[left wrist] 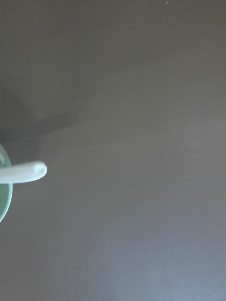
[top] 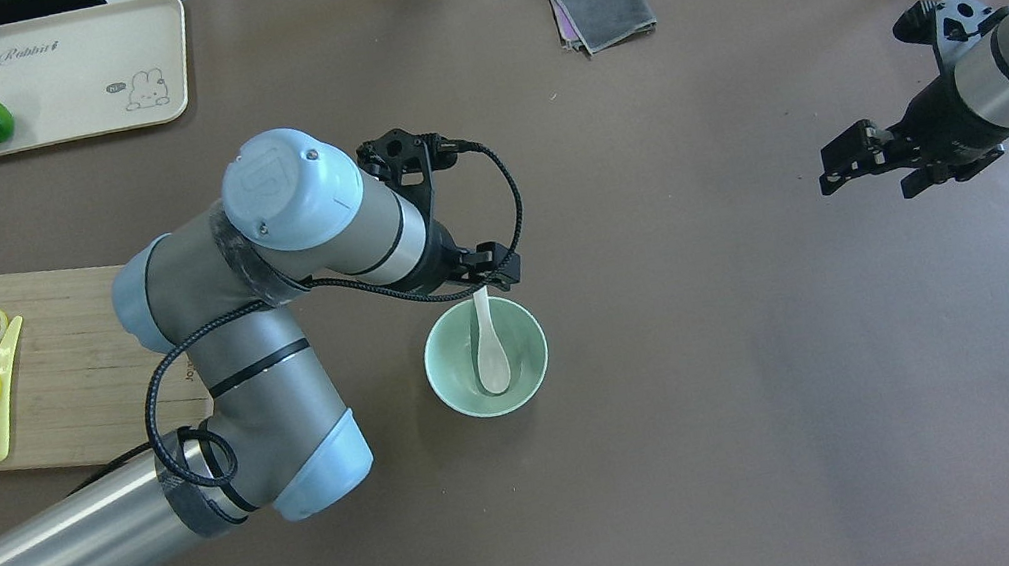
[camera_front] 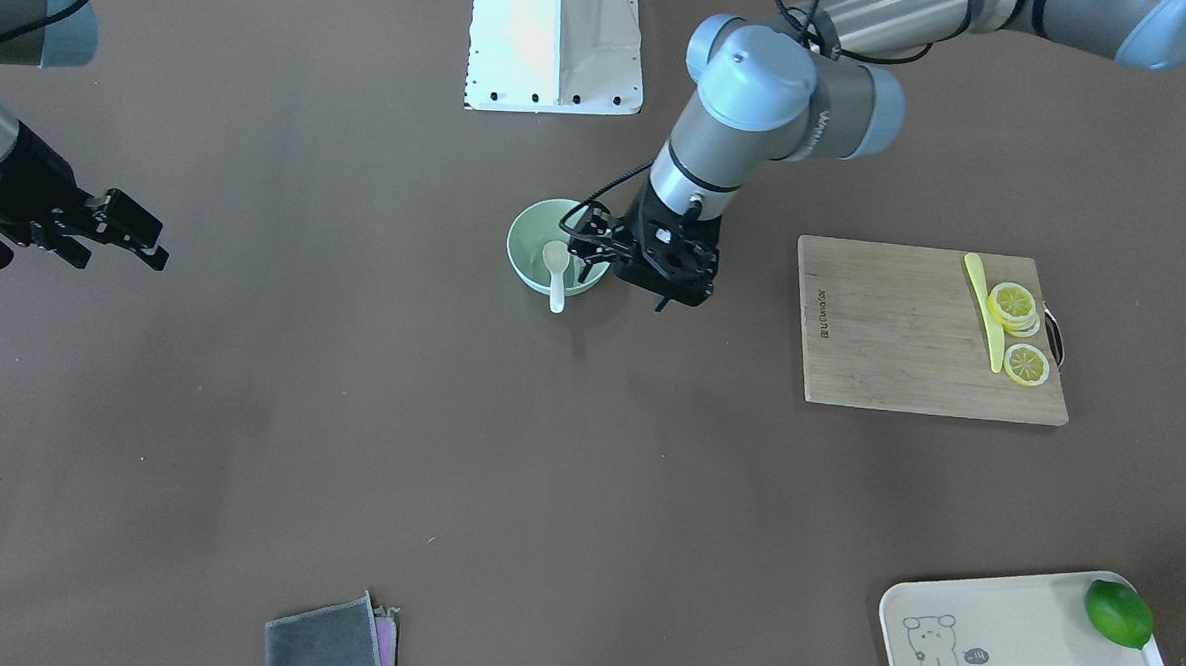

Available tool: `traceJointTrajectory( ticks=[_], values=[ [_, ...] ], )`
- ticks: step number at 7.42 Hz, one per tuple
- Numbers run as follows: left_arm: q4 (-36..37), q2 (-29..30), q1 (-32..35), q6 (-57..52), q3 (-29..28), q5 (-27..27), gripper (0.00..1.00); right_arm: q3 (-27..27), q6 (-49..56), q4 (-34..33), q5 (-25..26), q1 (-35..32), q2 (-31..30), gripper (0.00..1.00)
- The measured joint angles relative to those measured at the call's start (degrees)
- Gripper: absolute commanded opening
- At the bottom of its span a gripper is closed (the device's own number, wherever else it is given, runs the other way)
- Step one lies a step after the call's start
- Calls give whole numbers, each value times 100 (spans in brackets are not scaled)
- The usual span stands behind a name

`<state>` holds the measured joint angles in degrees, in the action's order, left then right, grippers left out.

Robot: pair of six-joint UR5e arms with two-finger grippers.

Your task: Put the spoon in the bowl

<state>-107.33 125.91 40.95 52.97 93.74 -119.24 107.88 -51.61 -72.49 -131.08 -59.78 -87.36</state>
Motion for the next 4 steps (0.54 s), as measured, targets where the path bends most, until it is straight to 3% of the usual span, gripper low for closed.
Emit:
traceJointTrajectory(
  ticks=[4],
  values=[
    [152,-2325,2546,-3584,543,-1540,97,-640,2827,-120,-420,-1694,-724,100]
  ],
)
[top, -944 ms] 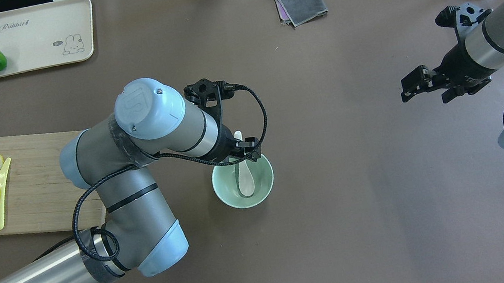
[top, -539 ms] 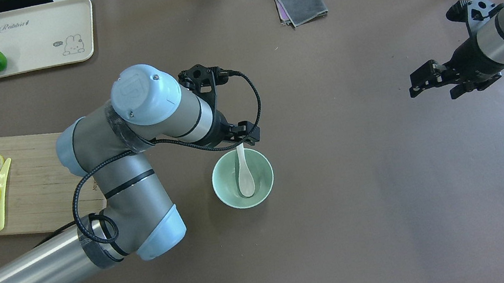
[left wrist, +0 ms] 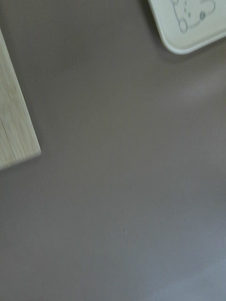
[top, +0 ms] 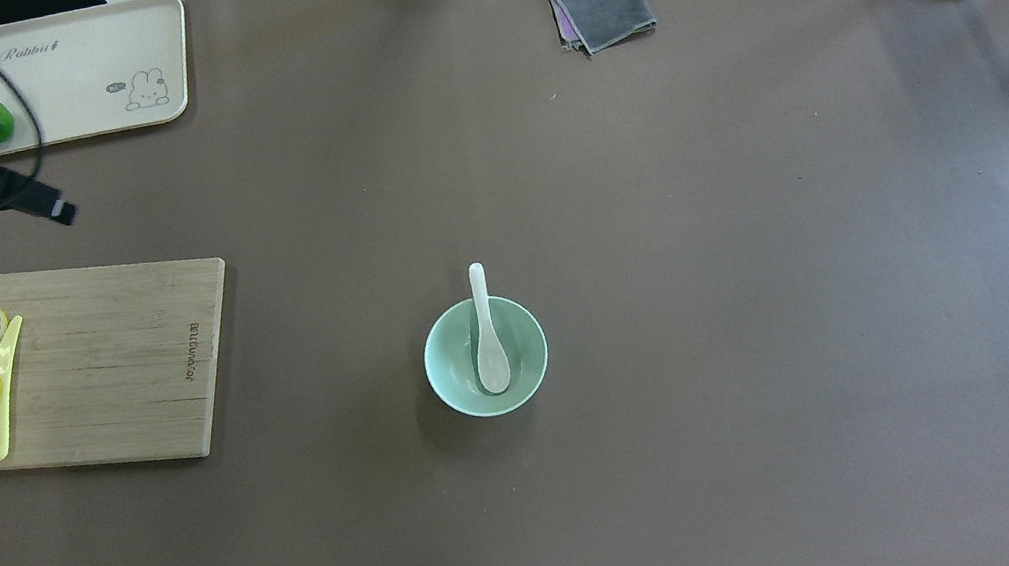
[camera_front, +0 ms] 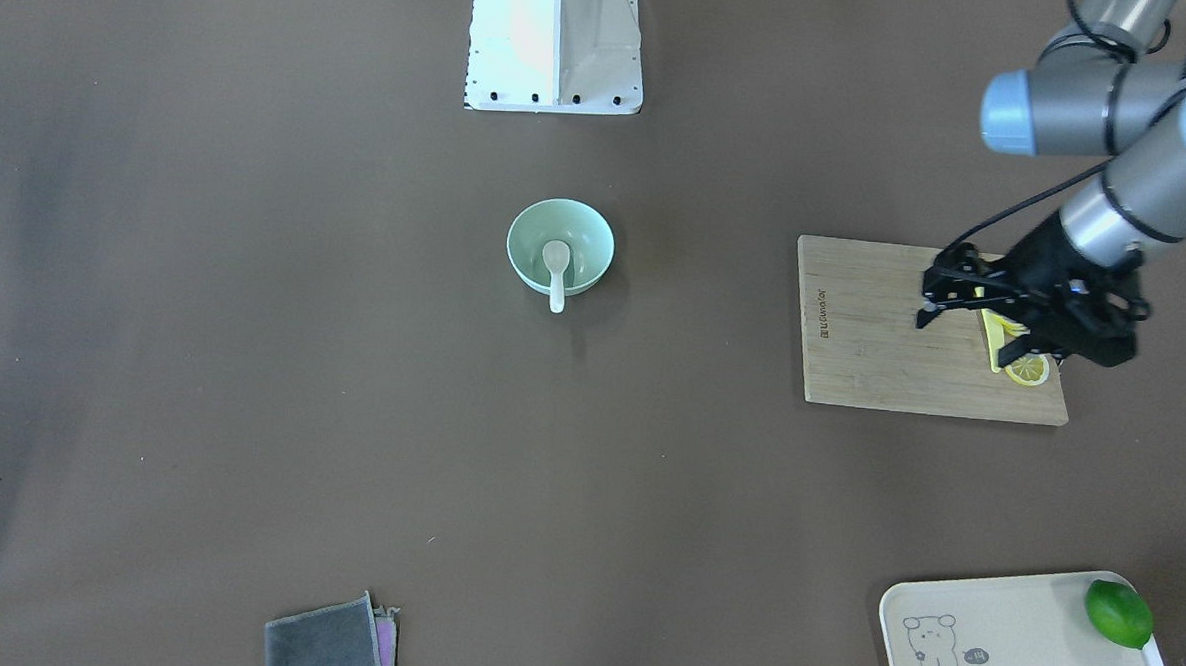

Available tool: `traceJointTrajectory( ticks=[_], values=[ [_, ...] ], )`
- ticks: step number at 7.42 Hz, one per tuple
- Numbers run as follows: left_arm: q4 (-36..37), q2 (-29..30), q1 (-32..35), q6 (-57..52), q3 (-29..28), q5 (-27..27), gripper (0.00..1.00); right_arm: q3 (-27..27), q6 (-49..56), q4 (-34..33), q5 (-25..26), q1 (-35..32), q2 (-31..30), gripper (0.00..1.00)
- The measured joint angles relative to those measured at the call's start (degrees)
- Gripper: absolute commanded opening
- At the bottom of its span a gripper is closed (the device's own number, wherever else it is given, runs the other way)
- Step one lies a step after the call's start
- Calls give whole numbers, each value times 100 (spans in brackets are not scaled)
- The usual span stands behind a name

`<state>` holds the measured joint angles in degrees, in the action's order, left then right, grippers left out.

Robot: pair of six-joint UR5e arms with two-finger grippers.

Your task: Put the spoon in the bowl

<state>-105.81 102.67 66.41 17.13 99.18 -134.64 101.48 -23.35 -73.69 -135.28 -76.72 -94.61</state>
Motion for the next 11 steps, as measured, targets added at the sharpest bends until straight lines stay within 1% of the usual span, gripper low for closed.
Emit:
traceJointTrajectory(
  ticks=[1,2,3,4,5,6,7,9,11],
  values=[
    [37,-568,584,-986,24,-213,97,-258,649,-13,-22,-381,-92,100],
    [82,-990,1067,-1729,52,-339,98,-486,1216,-19,-27,-684,-157,100],
    [113,-1279,1386,-2162,83,-445,98,-627,1586,-21,-25,-853,-186,100],
    [141,-1564,1600,-2355,145,-489,98,-690,1818,-20,-22,-961,-224,100],
    [180,-1892,1760,-2408,282,-435,98,-712,2046,2,-13,-1060,-315,100],
    [204,-2096,1908,-2417,428,-292,98,-734,2243,36,15,-1122,-394,100],
    [213,-2204,2093,-2433,539,-140,98,-811,2339,53,37,-1147,-395,100],
    [331,-2265,2274,-2451,559,-37,98,-977,2393,77,43,-1158,-337,100],
    [1001,-2224,2312,-2501,625,-33,98,-1032,2369,77,34,-1161,-326,100]
  ],
)
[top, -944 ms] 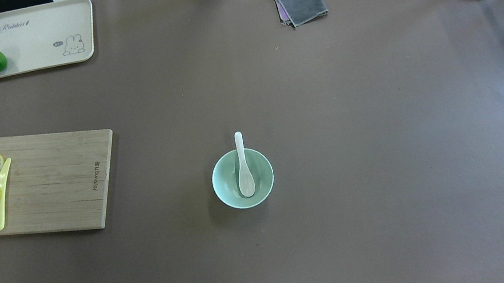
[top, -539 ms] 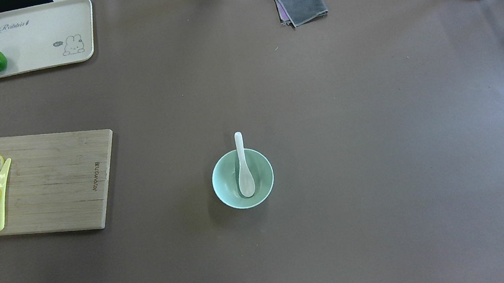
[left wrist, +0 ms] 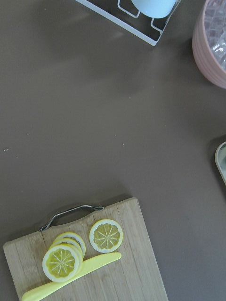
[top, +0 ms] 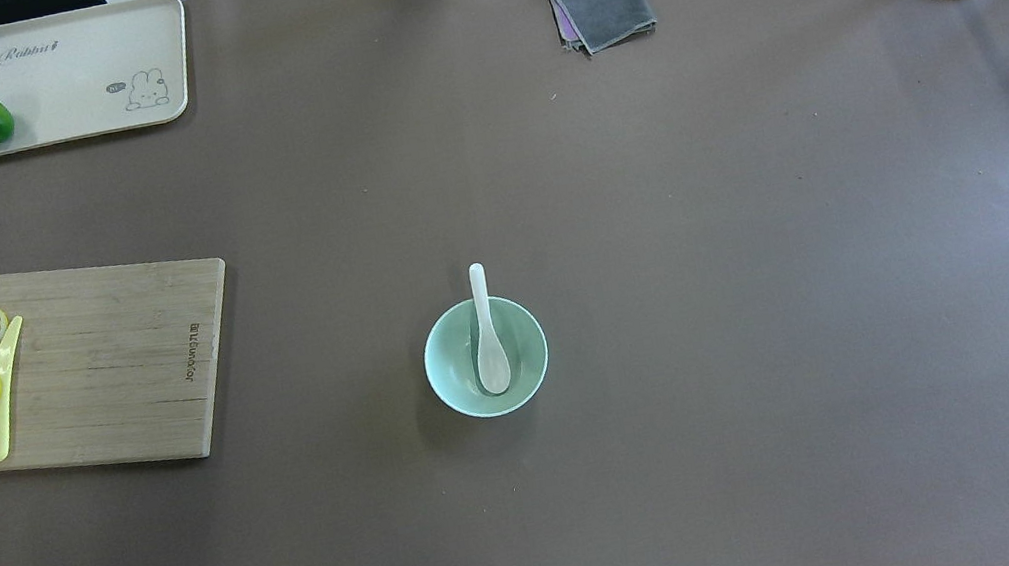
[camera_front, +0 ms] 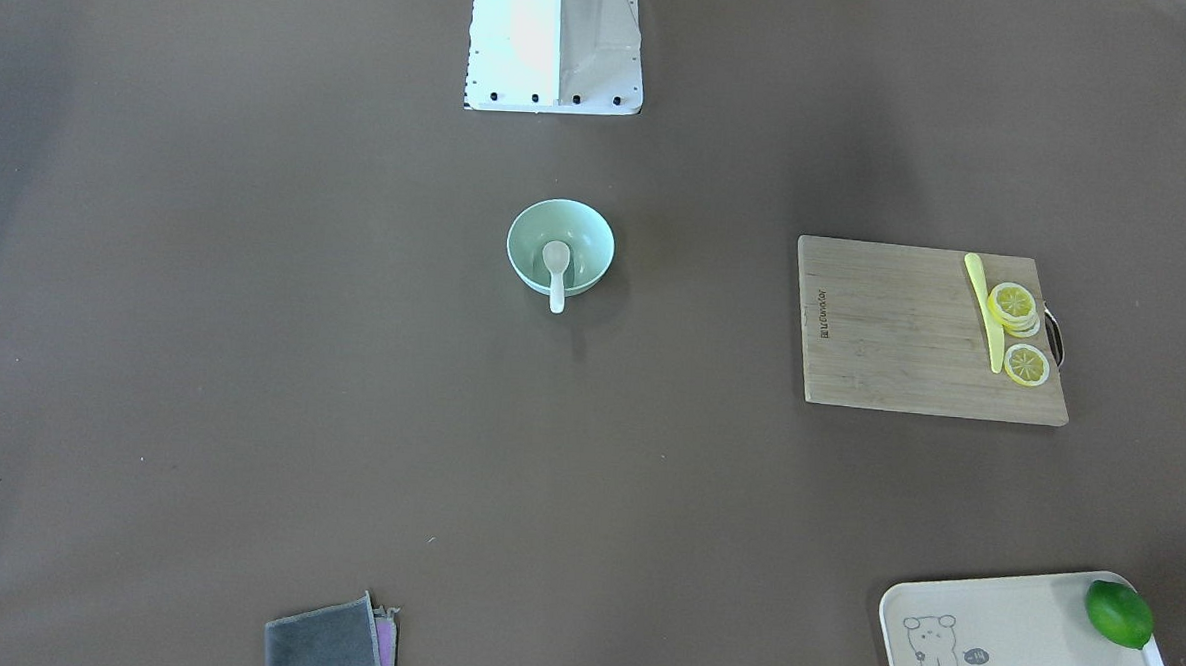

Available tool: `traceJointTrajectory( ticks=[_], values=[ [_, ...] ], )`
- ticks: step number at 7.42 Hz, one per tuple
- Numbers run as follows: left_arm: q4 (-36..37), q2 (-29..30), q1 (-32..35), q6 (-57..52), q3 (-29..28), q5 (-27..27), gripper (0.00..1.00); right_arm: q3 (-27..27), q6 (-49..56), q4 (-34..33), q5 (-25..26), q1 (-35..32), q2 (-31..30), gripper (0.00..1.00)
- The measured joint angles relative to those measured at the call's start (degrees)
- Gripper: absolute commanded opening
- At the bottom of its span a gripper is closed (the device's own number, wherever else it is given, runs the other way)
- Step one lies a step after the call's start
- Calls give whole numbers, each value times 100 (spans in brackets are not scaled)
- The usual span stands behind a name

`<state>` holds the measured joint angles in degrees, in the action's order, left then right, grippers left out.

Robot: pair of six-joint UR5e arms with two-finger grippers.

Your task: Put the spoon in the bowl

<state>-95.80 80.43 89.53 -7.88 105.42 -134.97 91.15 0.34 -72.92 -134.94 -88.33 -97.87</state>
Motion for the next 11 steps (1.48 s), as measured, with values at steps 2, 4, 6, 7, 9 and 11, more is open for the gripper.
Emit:
traceJointTrajectory(
  ticks=[2,4,6,7,9,11],
  values=[
    [497,23,-6,-241,-74,-4,98,-56,-17,-2,-12,0,-3,100],
    [563,45,-7,-340,-66,-21,98,-51,-6,3,-3,0,1,100],
    [543,-39,49,-353,22,-23,98,-55,-25,-3,-94,0,30,100],
    [537,-63,120,-354,38,-23,98,-132,-13,-2,-205,0,44,100],
    [526,-69,260,-355,96,-28,98,-425,6,15,-261,0,125,100],
    [520,-60,293,-345,114,-29,98,-476,6,73,-284,0,148,100]
  ],
)
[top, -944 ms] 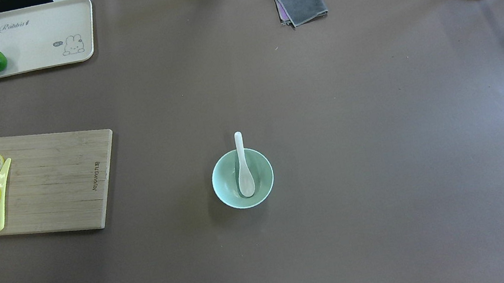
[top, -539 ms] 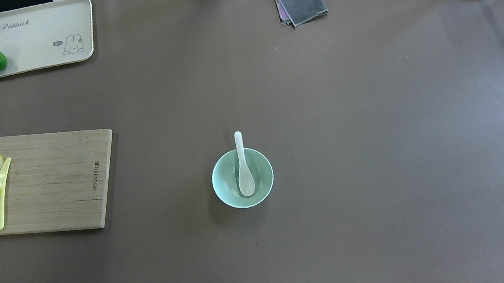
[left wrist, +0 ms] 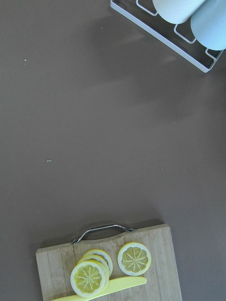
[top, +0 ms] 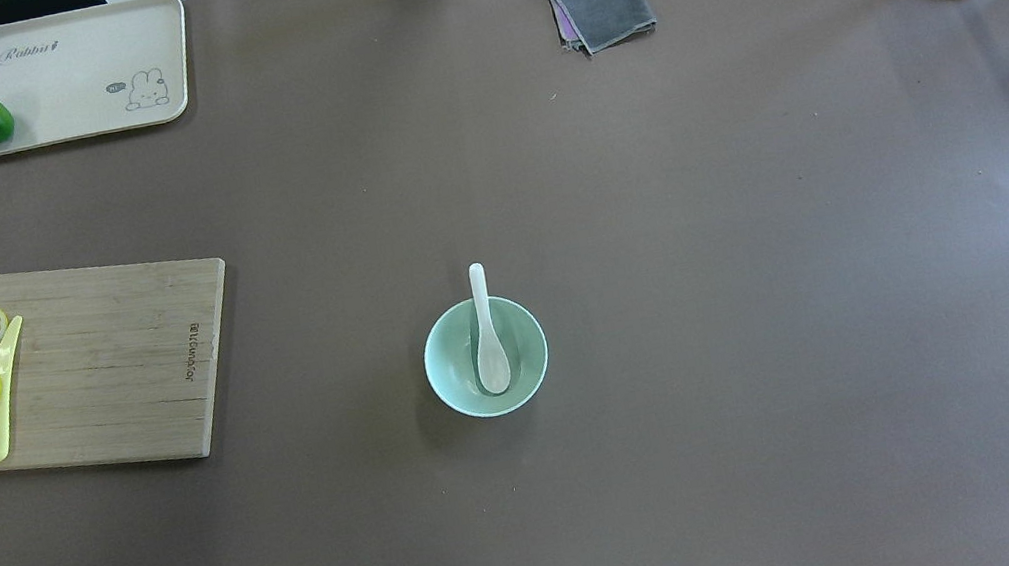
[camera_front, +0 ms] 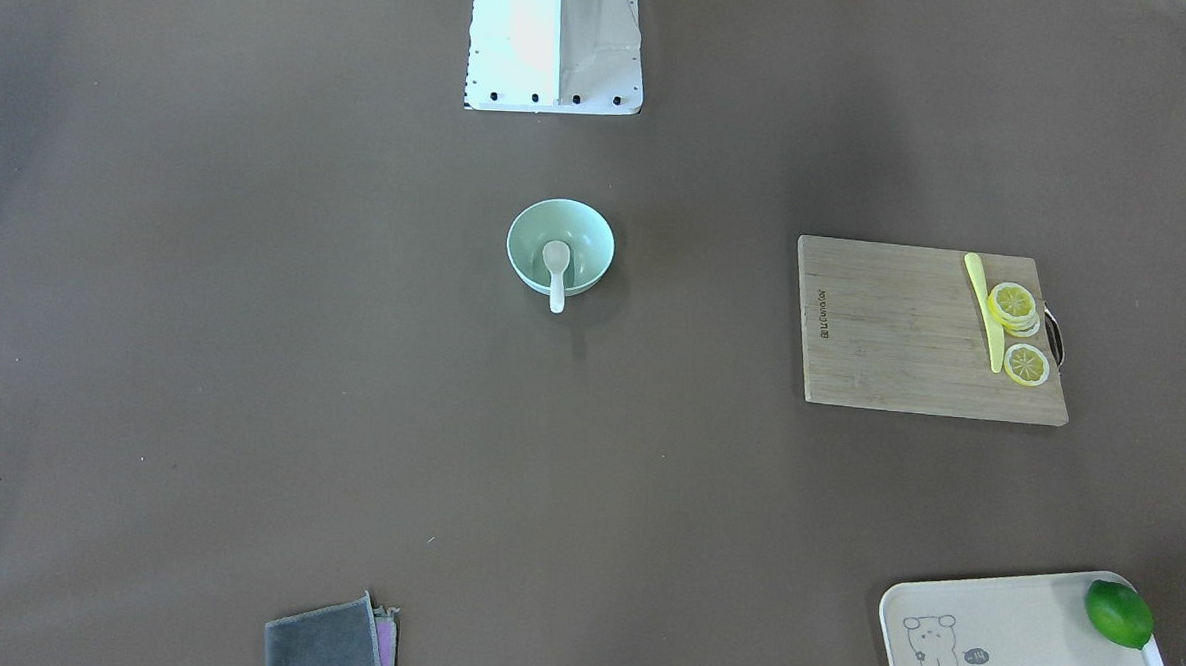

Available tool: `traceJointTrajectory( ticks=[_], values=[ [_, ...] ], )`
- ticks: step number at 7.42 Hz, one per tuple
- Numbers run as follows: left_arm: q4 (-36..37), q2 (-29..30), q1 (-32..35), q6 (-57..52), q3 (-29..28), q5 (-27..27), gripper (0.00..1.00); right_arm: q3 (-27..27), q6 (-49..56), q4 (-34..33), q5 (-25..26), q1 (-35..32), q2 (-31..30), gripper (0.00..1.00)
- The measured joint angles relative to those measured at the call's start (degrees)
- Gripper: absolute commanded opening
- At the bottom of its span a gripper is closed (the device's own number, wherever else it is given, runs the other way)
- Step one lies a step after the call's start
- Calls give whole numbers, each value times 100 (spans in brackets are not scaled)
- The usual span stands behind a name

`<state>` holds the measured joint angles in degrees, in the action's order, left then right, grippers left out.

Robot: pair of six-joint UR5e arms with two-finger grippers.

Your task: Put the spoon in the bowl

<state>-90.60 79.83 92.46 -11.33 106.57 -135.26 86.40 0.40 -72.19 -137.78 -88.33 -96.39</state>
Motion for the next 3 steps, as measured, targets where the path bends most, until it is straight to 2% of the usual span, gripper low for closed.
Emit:
traceJointTrajectory(
  ticks=[3],
  values=[
    [4,2,16,-8,-8,0,98,24,6,25,5,0,-3,100]
  ],
)
